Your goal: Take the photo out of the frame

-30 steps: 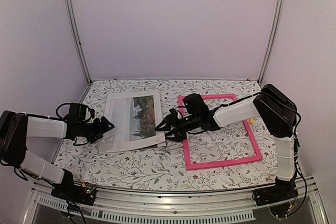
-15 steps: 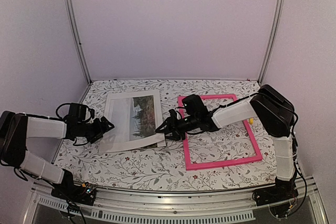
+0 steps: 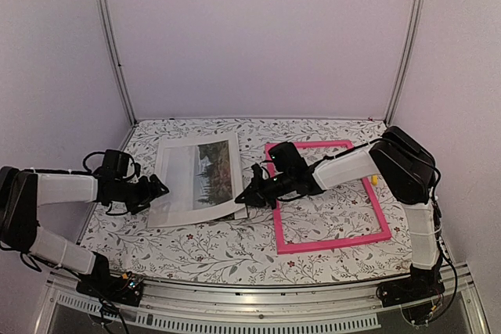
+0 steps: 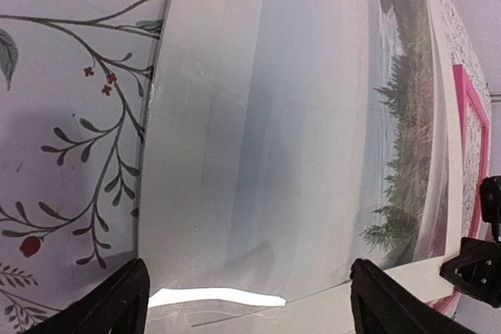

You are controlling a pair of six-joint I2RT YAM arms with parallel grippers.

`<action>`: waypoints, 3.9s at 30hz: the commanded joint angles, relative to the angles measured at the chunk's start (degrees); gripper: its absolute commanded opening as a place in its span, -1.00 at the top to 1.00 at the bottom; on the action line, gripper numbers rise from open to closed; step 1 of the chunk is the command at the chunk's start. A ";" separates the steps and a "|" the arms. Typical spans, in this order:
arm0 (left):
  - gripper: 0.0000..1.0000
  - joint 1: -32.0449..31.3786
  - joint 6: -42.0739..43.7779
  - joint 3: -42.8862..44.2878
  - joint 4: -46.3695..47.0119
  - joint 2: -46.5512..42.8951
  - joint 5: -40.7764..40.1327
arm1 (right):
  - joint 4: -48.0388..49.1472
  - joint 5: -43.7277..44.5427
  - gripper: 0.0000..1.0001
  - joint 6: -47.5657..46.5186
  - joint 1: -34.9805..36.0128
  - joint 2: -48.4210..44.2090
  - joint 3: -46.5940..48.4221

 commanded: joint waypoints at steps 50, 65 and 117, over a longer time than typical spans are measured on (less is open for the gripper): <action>-0.90 -0.67 -2.55 5.81 -1.06 12.02 1.45 | -14.10 -0.20 1.00 -13.52 -8.65 -24.93 -17.24; -0.90 -0.67 -2.11 5.66 -2.93 12.48 -1.46 | -22.85 -2.84 1.00 -20.70 -17.60 -36.01 -29.82; -0.91 0.48 -0.48 7.00 -6.79 9.07 -3.66 | -50.59 14.51 0.56 -37.10 -28.34 -47.04 -30.08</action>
